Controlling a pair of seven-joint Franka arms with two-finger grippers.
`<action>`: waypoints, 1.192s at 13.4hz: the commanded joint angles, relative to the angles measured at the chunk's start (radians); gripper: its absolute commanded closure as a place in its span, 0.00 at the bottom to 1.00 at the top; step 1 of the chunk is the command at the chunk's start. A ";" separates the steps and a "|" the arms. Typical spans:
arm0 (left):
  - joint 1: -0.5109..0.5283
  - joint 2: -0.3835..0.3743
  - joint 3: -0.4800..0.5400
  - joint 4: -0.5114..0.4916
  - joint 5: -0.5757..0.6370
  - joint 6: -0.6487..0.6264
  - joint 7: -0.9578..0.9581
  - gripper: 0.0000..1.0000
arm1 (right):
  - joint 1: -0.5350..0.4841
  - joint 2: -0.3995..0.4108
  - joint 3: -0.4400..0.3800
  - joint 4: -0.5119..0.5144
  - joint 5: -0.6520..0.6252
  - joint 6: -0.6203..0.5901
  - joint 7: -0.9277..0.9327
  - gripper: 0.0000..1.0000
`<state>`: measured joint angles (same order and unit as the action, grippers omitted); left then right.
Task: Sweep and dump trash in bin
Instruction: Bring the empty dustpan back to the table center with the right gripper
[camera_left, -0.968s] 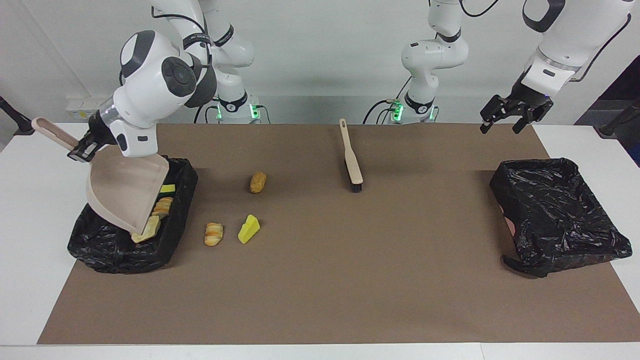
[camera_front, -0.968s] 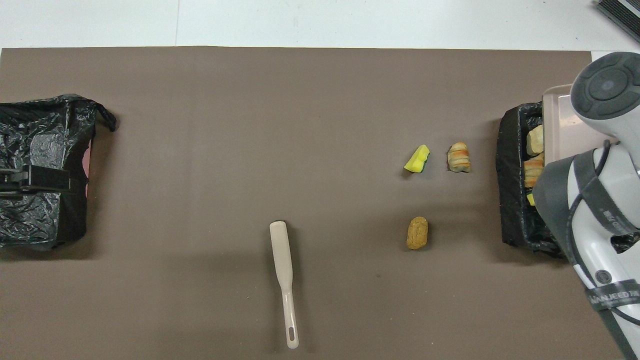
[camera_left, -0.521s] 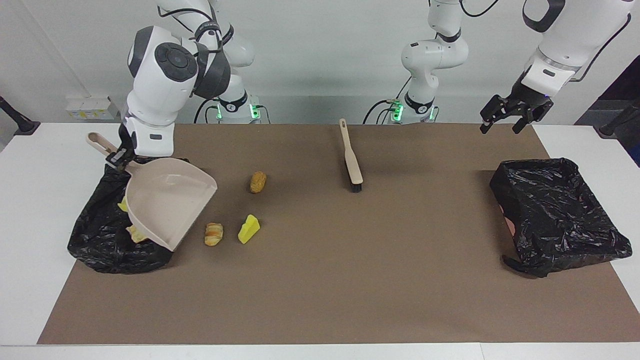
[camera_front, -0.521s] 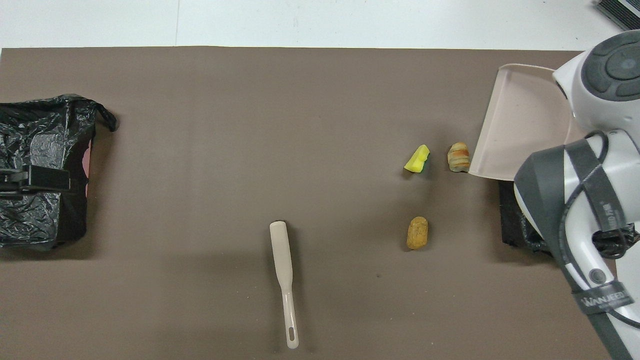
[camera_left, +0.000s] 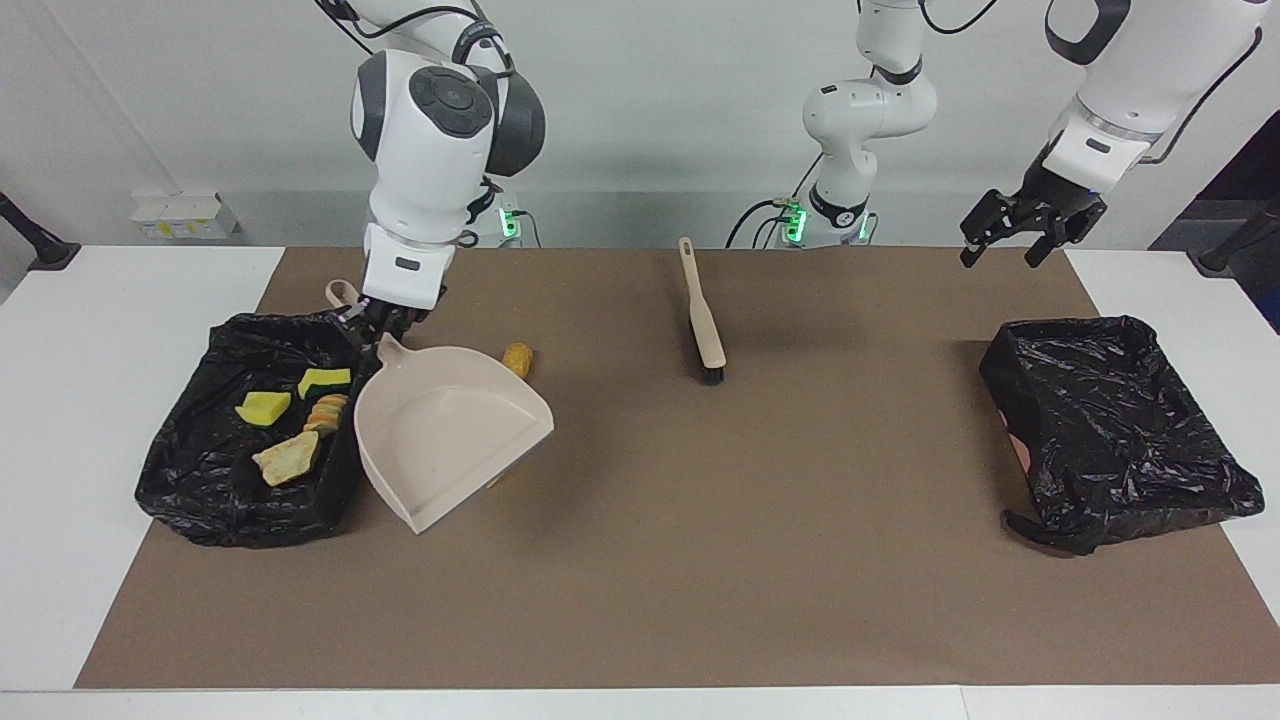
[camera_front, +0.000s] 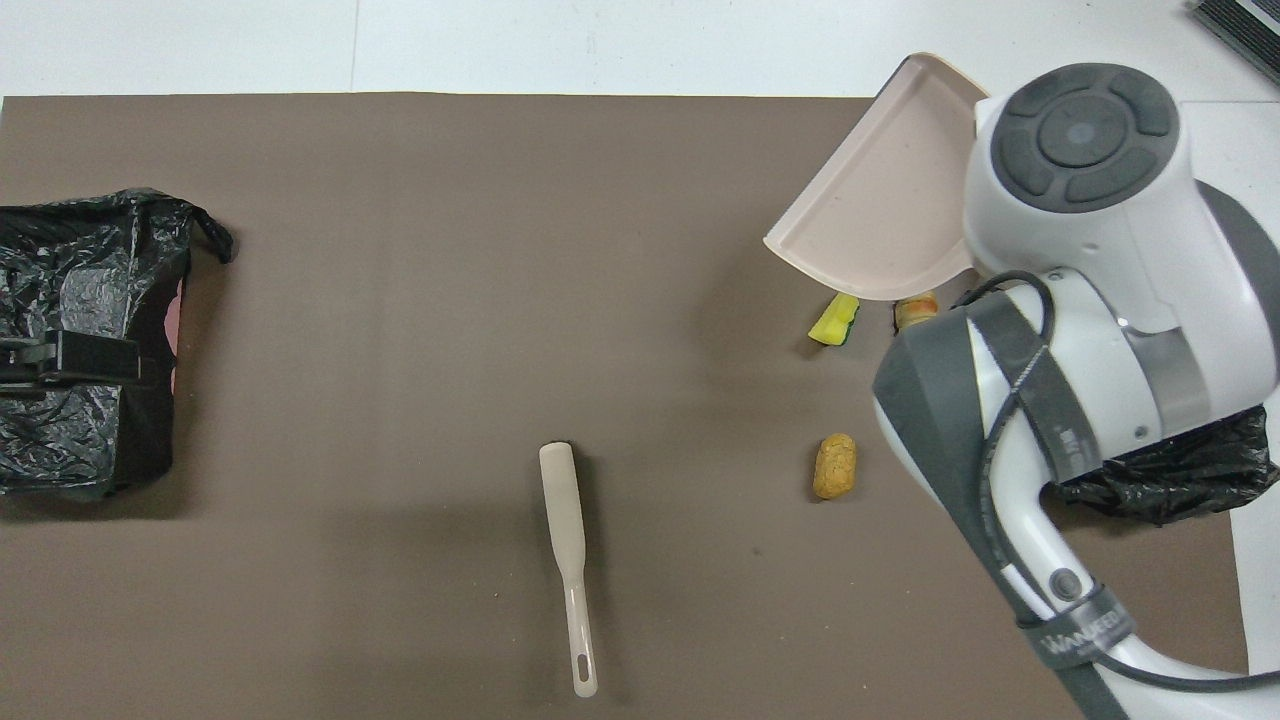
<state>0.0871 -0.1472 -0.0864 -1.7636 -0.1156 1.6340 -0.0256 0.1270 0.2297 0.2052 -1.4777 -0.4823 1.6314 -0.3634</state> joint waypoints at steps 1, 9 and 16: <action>0.013 0.005 -0.010 0.016 0.019 -0.014 -0.004 0.00 | 0.051 0.109 0.000 0.129 0.072 -0.004 0.202 1.00; 0.013 0.005 -0.010 0.016 0.017 -0.014 -0.004 0.00 | 0.238 0.357 0.003 0.341 0.177 0.004 0.742 1.00; 0.013 0.005 -0.010 0.016 0.017 -0.014 -0.004 0.00 | 0.304 0.474 0.016 0.378 0.342 0.079 0.936 1.00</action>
<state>0.0871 -0.1472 -0.0864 -1.7636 -0.1156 1.6340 -0.0256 0.4419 0.6863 0.2123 -1.1417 -0.2001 1.7138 0.5583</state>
